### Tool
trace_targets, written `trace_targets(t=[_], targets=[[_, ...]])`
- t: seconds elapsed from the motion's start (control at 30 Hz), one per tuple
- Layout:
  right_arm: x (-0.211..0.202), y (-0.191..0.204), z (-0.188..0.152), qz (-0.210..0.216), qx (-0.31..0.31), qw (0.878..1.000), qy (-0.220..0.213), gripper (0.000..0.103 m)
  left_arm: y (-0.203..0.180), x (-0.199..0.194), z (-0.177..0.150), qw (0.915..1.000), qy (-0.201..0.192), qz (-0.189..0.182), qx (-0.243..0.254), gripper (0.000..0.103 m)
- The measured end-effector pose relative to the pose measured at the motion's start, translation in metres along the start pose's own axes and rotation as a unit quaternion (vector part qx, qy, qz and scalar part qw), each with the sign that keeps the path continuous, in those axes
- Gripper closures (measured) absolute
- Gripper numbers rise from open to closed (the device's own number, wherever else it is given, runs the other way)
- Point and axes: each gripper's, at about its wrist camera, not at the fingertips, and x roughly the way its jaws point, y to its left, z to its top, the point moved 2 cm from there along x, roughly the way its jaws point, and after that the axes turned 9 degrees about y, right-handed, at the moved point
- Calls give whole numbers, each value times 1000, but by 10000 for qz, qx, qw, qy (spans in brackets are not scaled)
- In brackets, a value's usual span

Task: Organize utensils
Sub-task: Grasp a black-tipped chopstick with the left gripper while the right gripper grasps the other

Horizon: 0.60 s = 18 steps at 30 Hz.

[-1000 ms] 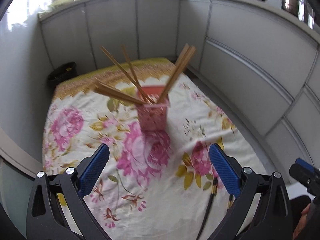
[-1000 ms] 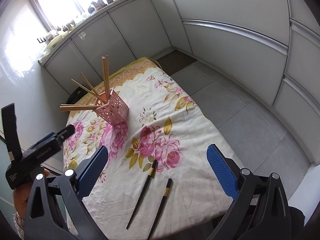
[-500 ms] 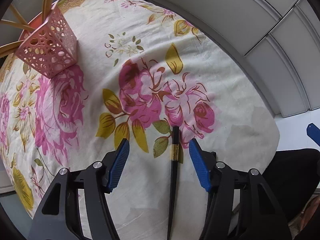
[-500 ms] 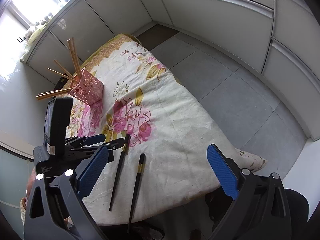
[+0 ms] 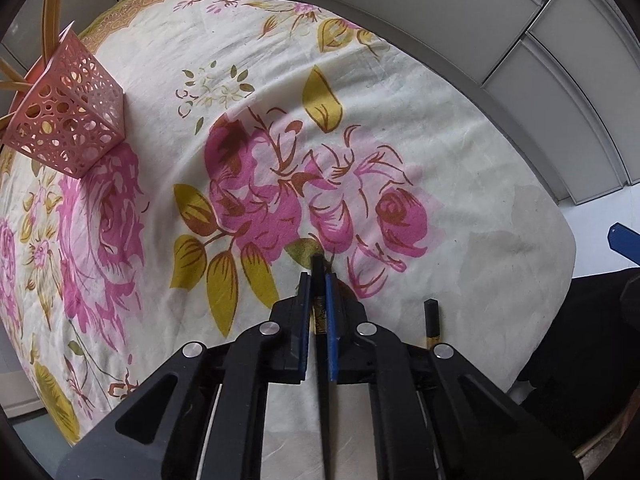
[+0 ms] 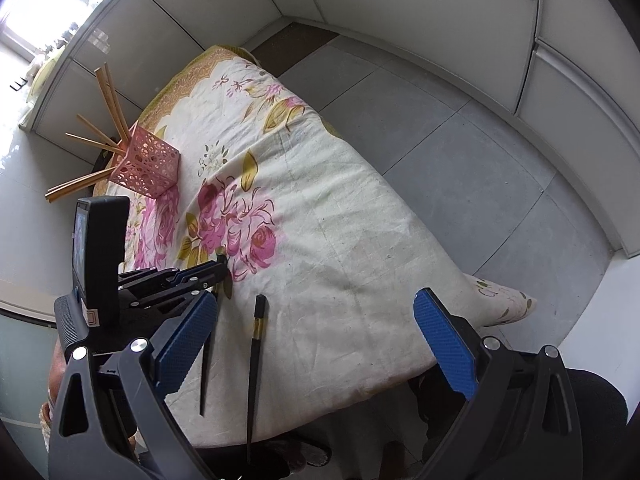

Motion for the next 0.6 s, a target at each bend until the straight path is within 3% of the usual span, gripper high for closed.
trace_targets(t=[0.2,0.27,0.33,0.43,0.6], targets=[[24,22,-3,-173,-264,9990,321,15,34,-17,-19,9993,-190,9,-314,97],[34,30,-5,-195,-340,9977,549,32,44,-26,-22,9987,-293,-24,-423,97],[47,39,-7,-189,-400,9952,867,43,52,-35,-26,9977,-414,-59,-530,97],[64,54,-12,-299,-512,9916,1150,45,64,-48,-33,9962,-565,-96,-652,97],[82,76,-17,-698,-746,9869,1252,49,81,-64,-46,9932,-795,-124,-837,97]])
